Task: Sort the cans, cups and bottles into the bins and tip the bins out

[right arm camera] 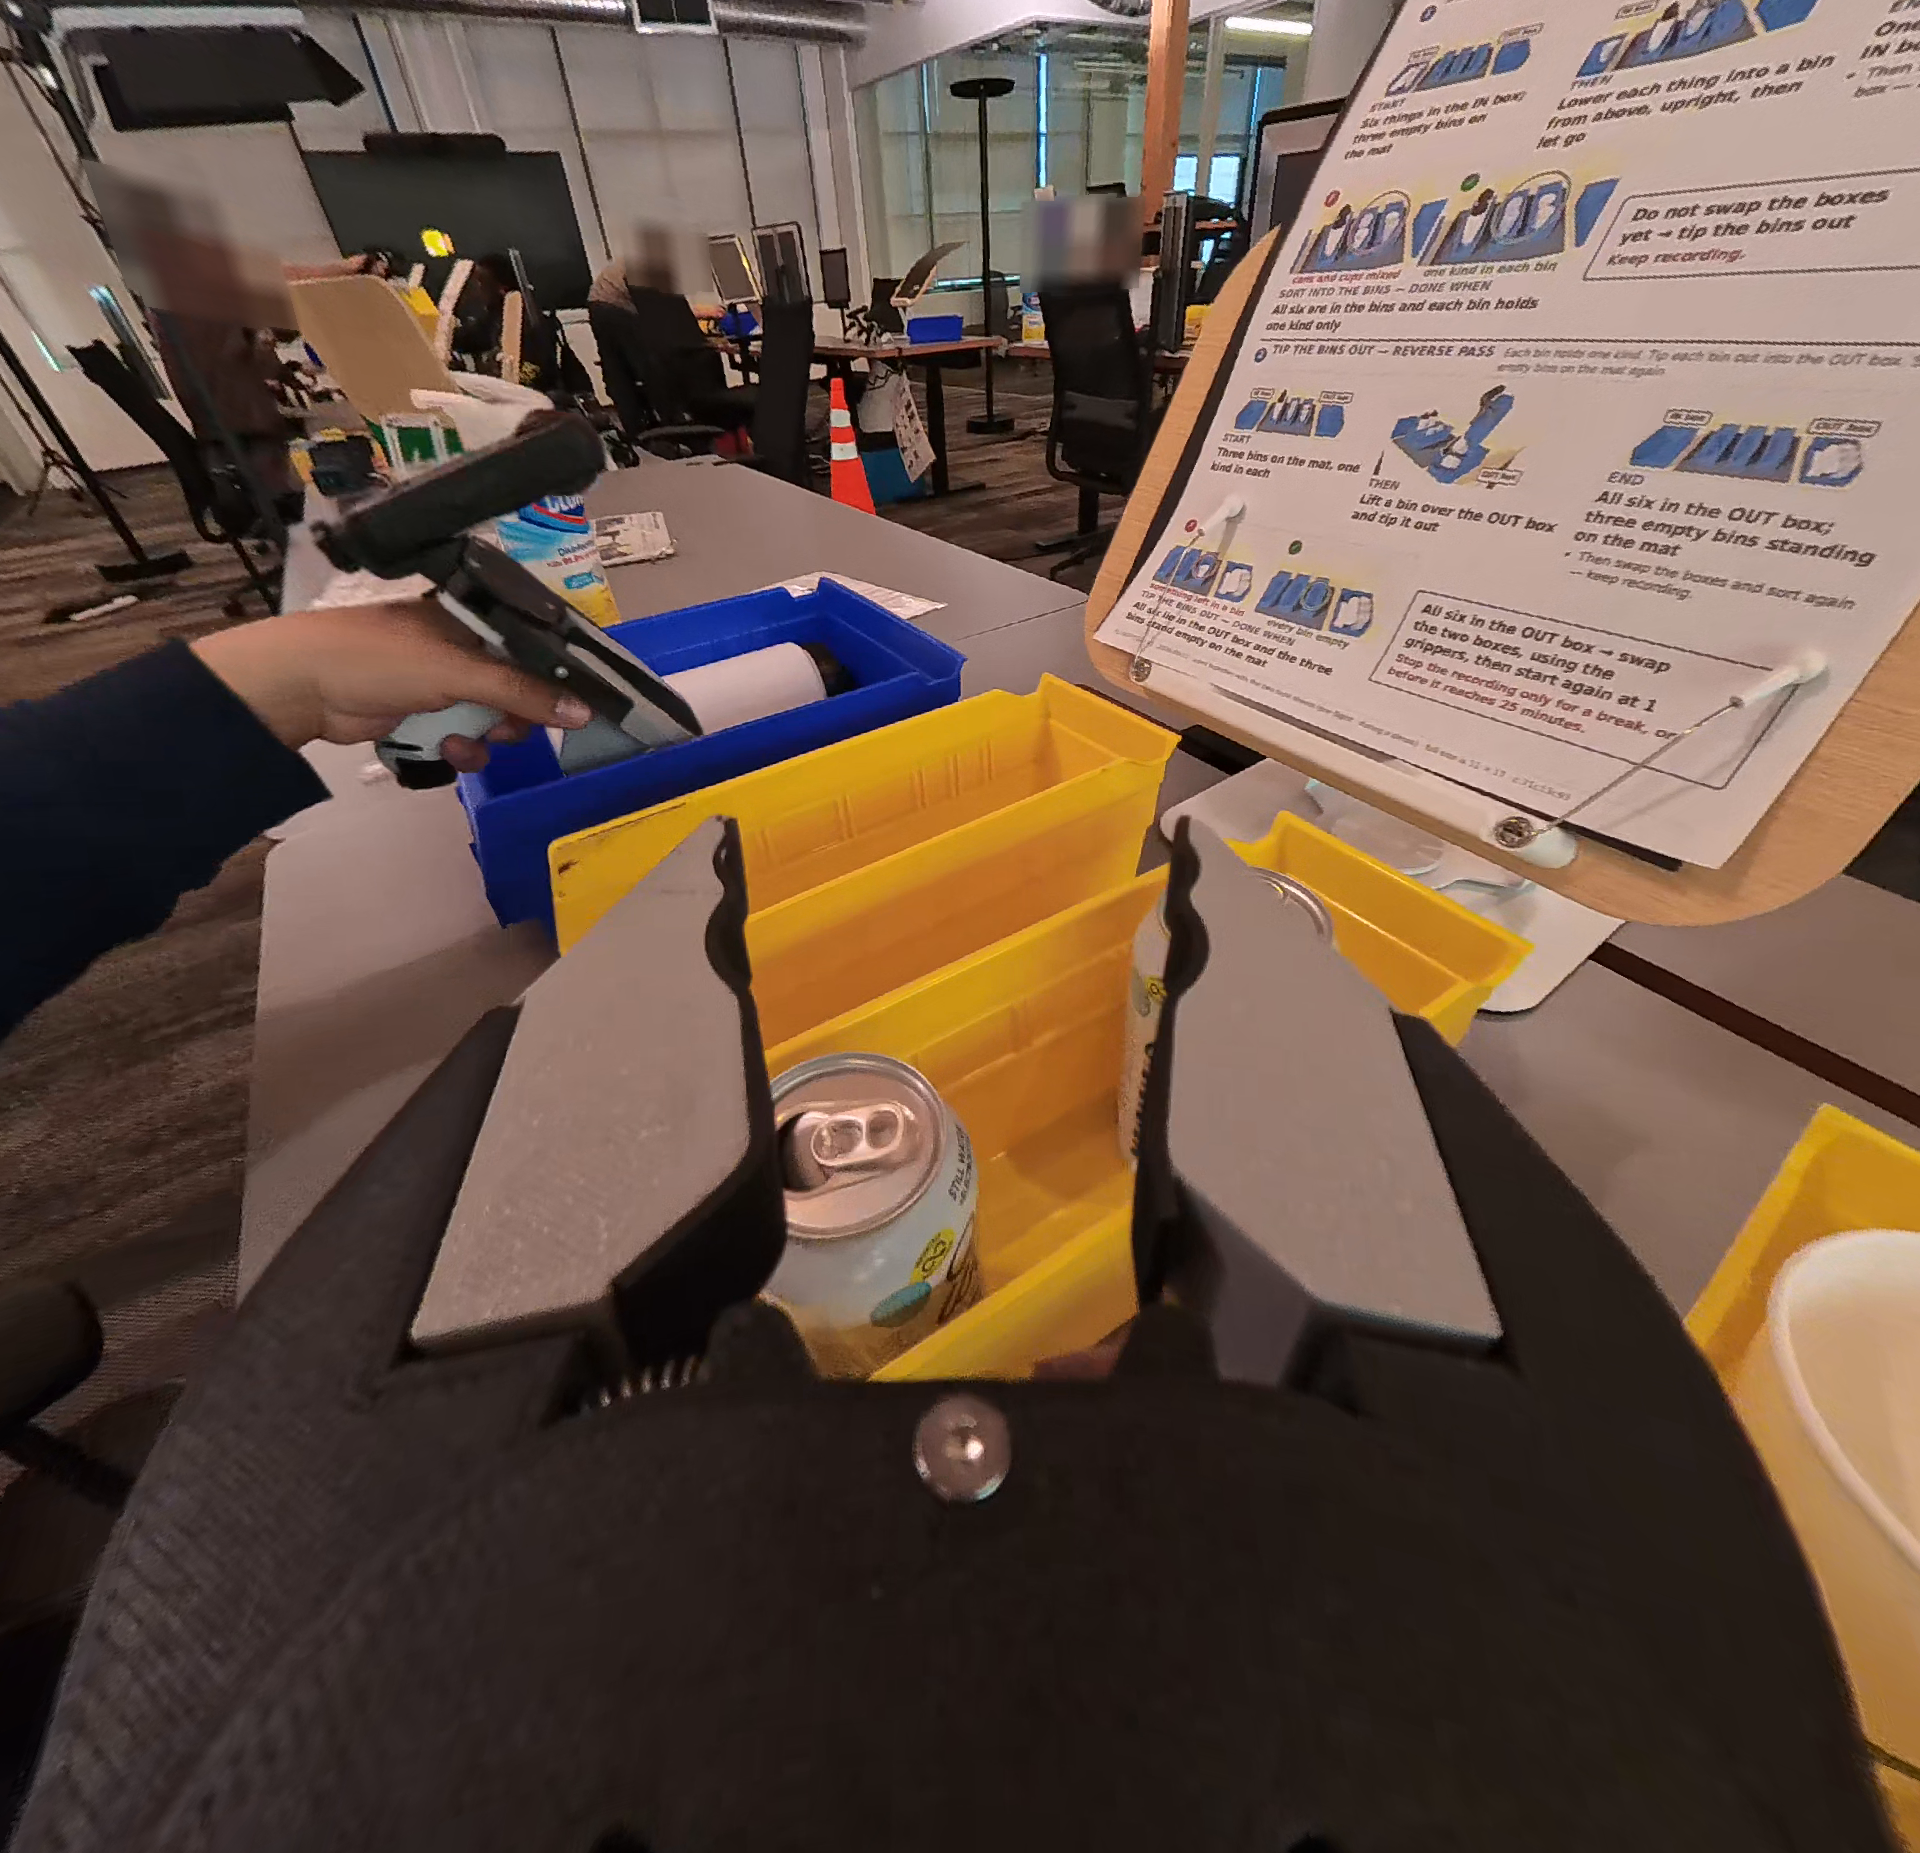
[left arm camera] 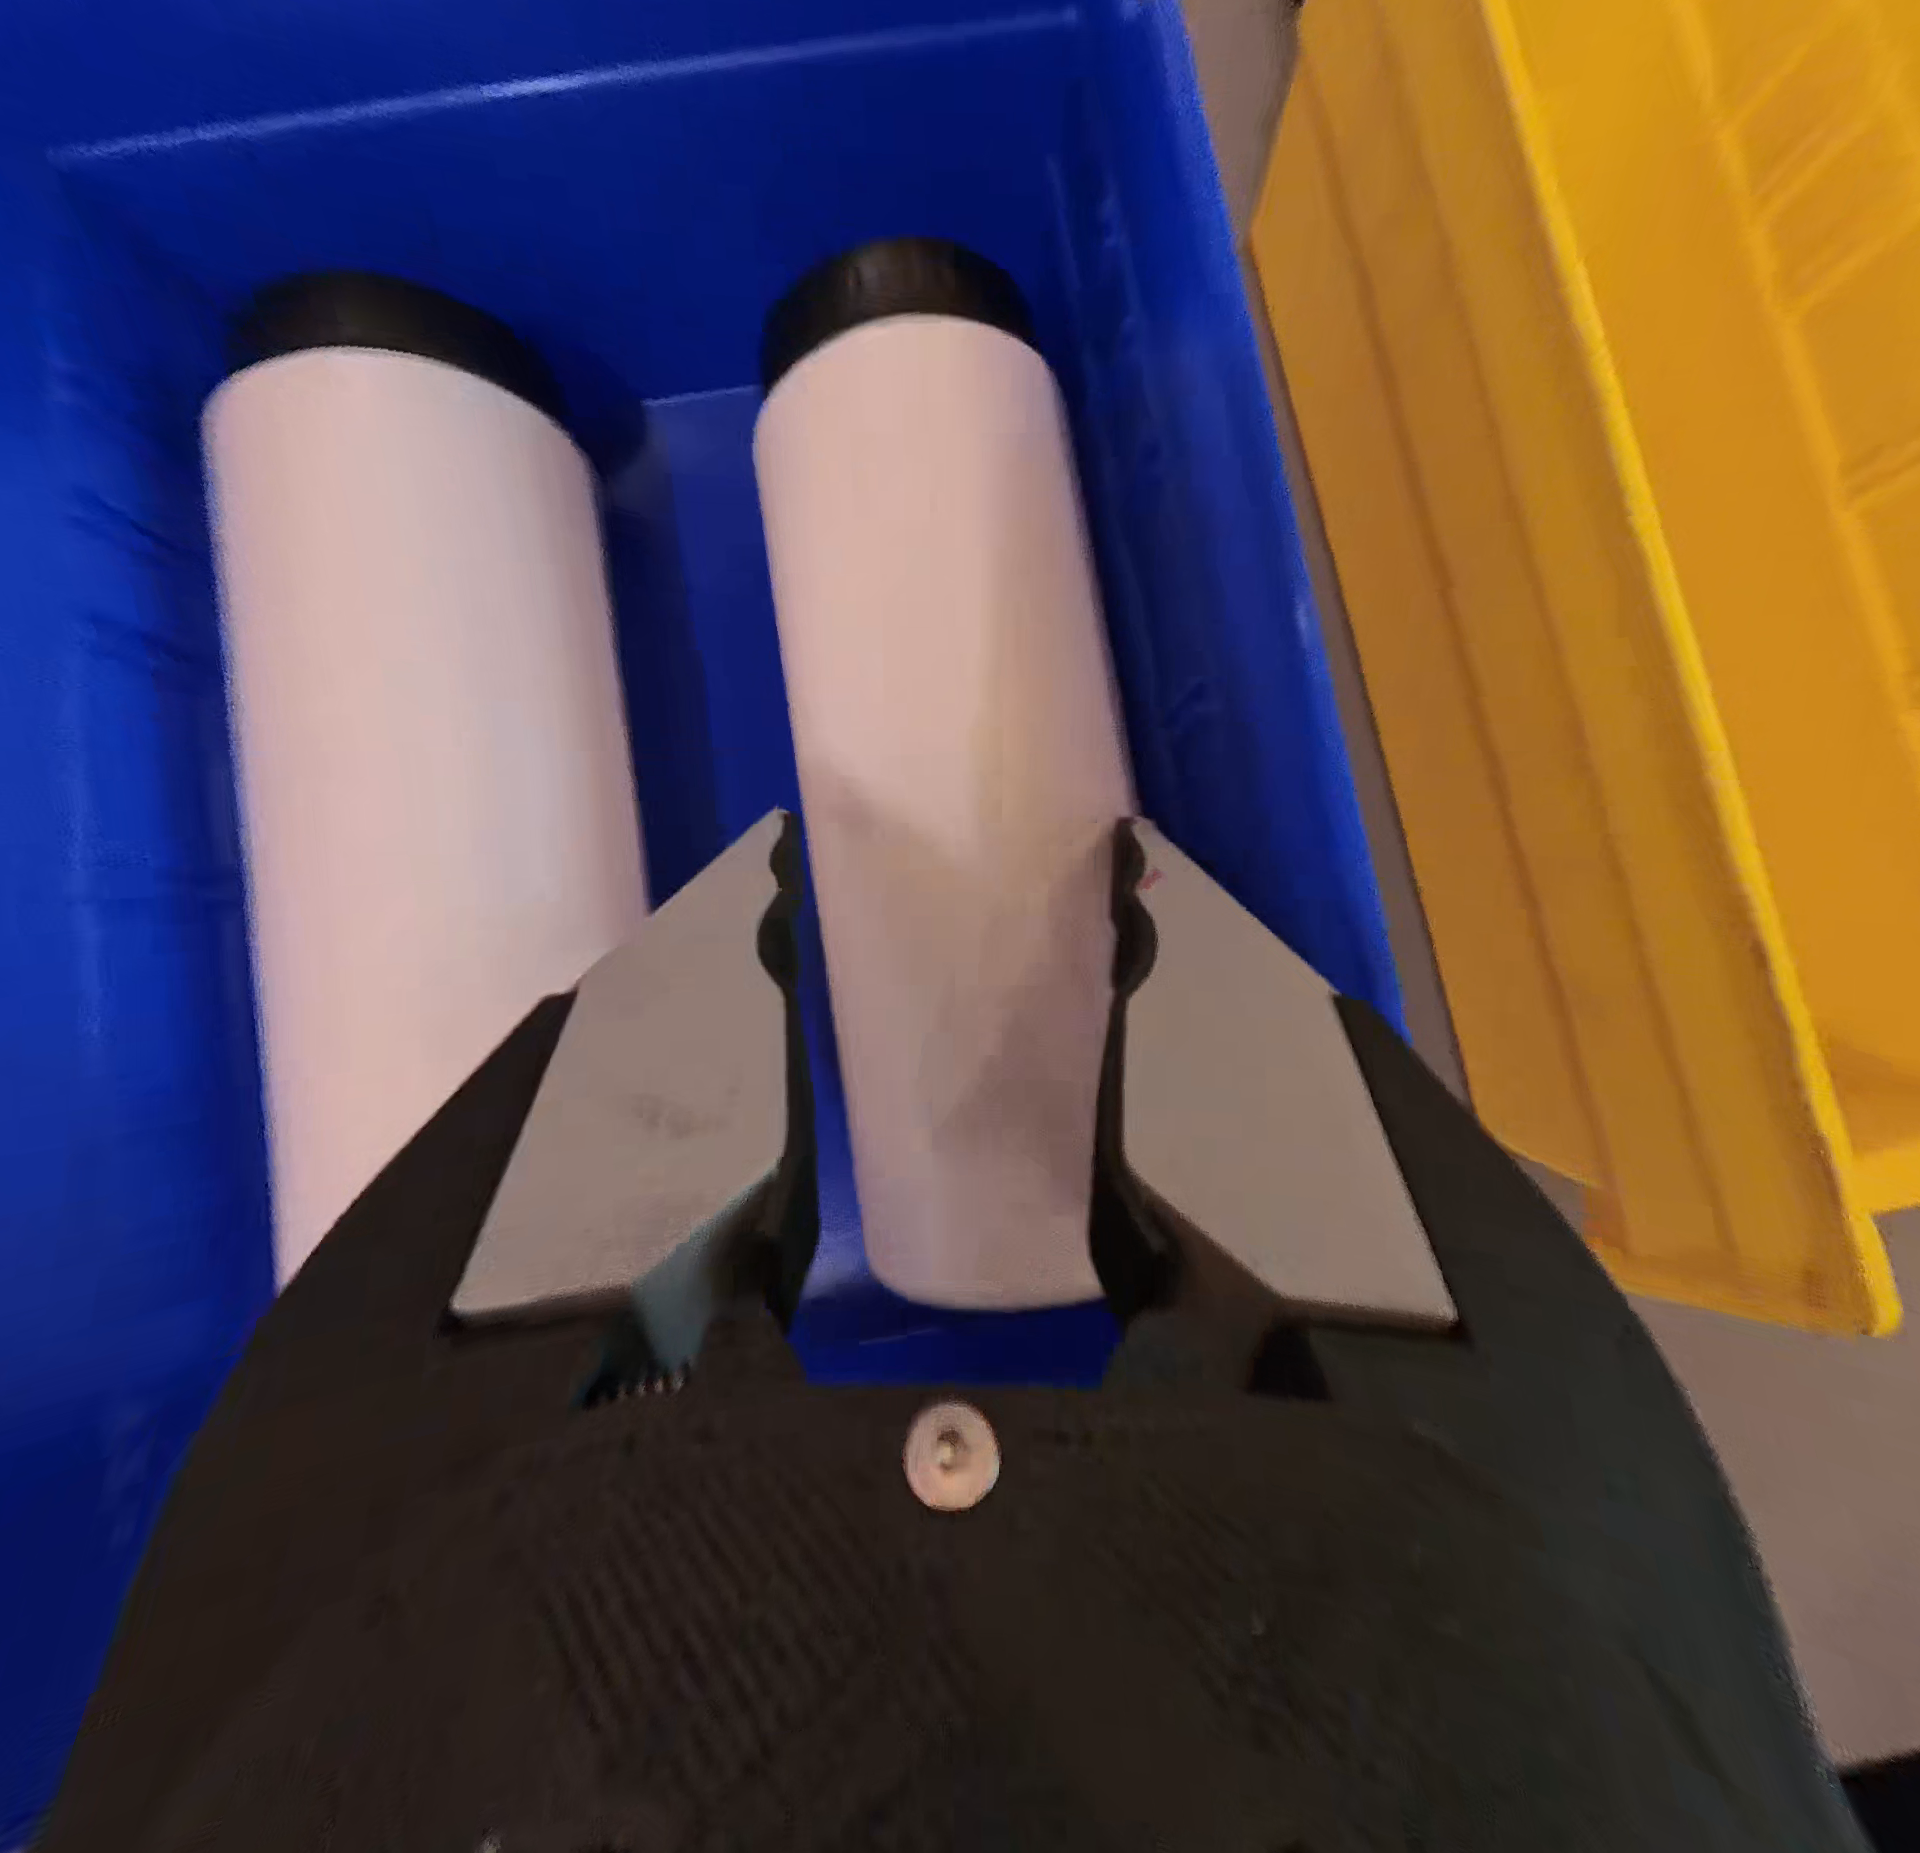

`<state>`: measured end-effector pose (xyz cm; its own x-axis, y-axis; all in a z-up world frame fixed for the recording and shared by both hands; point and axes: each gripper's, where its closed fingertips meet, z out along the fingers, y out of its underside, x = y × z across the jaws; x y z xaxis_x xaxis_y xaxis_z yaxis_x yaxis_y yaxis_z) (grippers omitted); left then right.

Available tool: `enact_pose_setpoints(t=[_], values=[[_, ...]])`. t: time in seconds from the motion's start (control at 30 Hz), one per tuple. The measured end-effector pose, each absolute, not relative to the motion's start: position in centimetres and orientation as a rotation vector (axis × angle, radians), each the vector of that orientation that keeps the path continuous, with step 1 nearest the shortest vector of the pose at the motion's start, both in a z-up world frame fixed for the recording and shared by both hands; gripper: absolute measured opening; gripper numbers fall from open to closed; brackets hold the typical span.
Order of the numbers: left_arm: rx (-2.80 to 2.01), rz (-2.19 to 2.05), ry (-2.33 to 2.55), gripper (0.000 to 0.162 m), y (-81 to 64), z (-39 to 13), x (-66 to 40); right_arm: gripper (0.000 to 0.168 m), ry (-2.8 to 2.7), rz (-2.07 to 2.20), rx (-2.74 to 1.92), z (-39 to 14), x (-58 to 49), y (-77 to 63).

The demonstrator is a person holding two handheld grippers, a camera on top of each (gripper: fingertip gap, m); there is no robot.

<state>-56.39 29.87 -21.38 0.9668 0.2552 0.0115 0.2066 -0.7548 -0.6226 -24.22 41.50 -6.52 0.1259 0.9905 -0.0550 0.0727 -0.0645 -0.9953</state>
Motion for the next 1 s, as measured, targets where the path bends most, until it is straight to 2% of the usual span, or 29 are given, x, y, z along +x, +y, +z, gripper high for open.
enact_pose_setpoints(t=[0.27,0.63,0.87,1.0], values=[[-2.789,0.230,-0.267,0.092,29.5,-27.0,-57.7,0.079,-1.163,1.130,-1.373,-6.8,-24.4,41.1],[-2.741,0.358,-0.192,0.087,29.8,-25.8,-59.1,0.076,-1.170,1.127,-1.366,-6.7,-24.3,40.8],[-2.467,0.157,-0.310,0.087,30.3,-21.6,-58.9,0.076,-1.194,1.127,-1.374,-7.1,-24.7,40.3],[-2.186,0.116,-0.291,0.087,30.4,-16.6,-57.8,0.076,-1.214,1.146,-1.369,-7.2,-25.0,39.8]])
